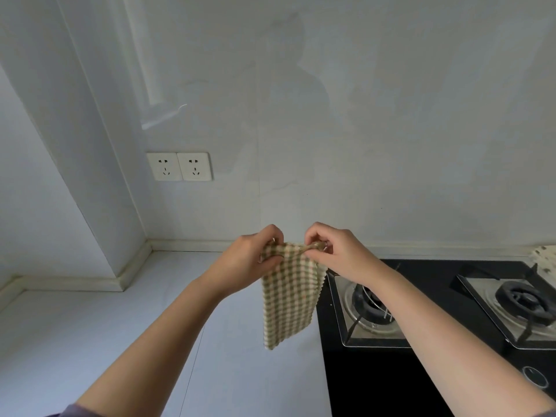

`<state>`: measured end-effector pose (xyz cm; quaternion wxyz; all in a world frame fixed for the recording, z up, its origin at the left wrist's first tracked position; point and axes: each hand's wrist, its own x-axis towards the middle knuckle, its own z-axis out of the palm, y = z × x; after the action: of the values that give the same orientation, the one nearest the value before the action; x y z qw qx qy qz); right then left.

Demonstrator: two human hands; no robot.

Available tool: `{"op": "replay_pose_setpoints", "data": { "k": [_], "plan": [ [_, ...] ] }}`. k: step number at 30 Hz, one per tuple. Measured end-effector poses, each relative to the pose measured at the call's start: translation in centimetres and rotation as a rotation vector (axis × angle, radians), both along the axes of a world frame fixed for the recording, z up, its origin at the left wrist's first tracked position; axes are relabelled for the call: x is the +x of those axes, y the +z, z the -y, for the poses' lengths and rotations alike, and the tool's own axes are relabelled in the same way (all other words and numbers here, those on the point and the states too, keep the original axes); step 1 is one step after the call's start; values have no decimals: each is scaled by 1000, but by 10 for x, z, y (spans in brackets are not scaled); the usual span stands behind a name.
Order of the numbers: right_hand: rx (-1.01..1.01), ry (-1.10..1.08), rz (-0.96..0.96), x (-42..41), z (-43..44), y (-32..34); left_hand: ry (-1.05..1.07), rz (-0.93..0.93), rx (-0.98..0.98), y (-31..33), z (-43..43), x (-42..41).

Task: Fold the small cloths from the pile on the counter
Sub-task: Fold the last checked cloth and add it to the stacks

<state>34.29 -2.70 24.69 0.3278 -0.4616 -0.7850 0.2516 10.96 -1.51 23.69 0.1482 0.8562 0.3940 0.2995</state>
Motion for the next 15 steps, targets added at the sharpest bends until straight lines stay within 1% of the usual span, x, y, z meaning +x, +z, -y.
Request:
{"op": "replay_pose_setpoints", "data": {
  "k": [3,6,11,15],
  "plan": [
    [14,-2,1,3,0,1,-6,-52,45,2,0,-1],
    [34,29,-9,3,1,4,5,-60,74,4,1,-2],
    [57,110,101,-3,-1,3,4,-92,116,7,0,-1],
    [67,110,134,-6,-7,2,-5,-122,170,10,-1,-3]
  ]
}}
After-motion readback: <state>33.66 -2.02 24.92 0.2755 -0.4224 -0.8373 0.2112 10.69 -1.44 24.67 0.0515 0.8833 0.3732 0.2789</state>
